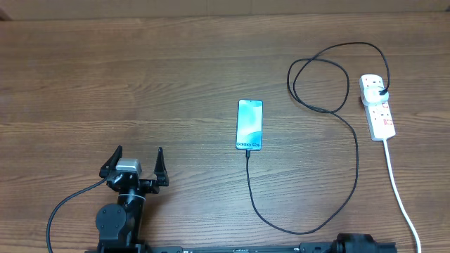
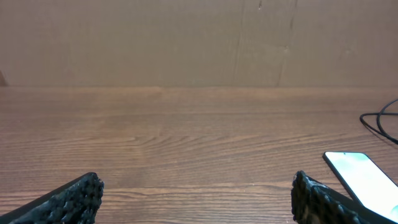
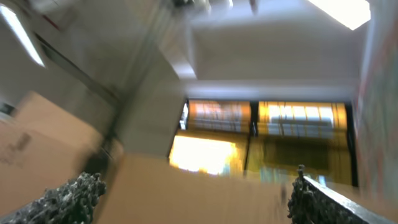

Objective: Plug charger to phone and switch on socket

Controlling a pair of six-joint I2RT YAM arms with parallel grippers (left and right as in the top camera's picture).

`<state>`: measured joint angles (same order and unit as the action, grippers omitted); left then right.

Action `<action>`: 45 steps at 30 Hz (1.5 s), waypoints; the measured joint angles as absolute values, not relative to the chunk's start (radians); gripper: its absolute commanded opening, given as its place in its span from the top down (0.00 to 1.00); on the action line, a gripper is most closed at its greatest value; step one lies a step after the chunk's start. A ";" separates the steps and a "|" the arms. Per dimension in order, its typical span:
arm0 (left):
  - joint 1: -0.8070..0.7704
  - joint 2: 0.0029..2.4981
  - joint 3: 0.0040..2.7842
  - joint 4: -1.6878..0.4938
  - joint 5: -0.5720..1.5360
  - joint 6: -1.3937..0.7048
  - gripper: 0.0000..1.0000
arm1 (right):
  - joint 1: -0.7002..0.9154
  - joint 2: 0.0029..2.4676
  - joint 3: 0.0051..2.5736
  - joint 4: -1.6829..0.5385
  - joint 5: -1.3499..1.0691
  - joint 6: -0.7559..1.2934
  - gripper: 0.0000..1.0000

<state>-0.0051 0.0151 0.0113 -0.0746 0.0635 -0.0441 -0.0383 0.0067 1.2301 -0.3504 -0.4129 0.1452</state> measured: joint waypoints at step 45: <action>-0.005 0.015 0.011 -0.074 0.063 -0.044 0.00 | -0.038 0.013 0.018 0.060 -0.149 0.145 0.00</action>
